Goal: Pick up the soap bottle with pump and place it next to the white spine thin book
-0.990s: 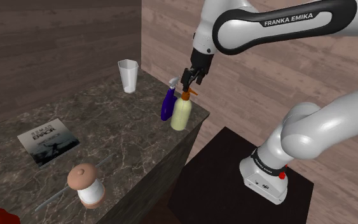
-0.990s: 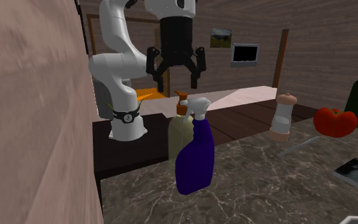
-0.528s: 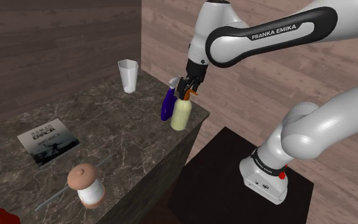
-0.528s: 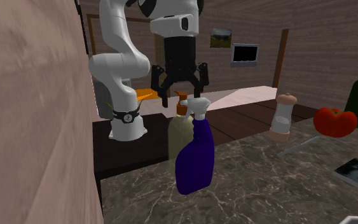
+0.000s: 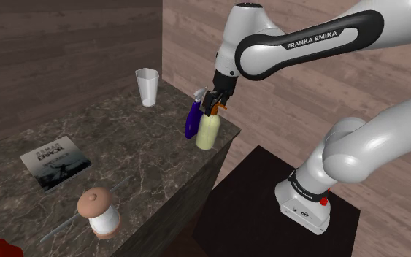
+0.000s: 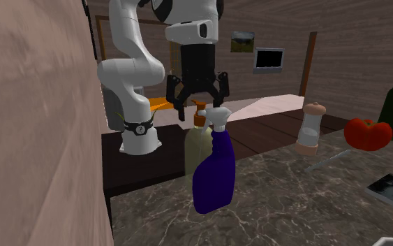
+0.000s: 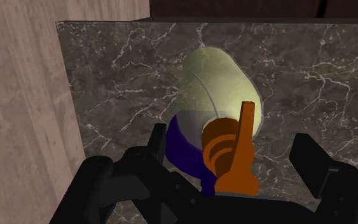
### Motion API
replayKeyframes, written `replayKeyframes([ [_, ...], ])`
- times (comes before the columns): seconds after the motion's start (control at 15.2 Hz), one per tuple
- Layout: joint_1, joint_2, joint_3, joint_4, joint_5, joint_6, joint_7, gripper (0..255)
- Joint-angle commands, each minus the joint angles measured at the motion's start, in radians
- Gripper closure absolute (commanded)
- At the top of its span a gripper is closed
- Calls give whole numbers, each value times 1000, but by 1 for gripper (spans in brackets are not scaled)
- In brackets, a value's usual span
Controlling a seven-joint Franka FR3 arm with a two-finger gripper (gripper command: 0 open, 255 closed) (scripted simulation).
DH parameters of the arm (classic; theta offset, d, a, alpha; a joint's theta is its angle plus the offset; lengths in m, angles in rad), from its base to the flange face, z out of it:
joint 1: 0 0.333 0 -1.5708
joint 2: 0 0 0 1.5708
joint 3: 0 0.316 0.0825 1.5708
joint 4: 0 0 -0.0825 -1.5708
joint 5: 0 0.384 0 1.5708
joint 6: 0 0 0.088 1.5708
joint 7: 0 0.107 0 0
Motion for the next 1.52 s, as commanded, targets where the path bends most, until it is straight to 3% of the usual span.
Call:
replayKeyframes([
  [0.0, 0, 0, 0, 0, 0, 0, 0, 255],
  [0.59, 0, 0, 0, 0, 0, 0, 0, 255],
  [1.45, -2, -64, -13, 127, -4, -191, 0, 255],
])
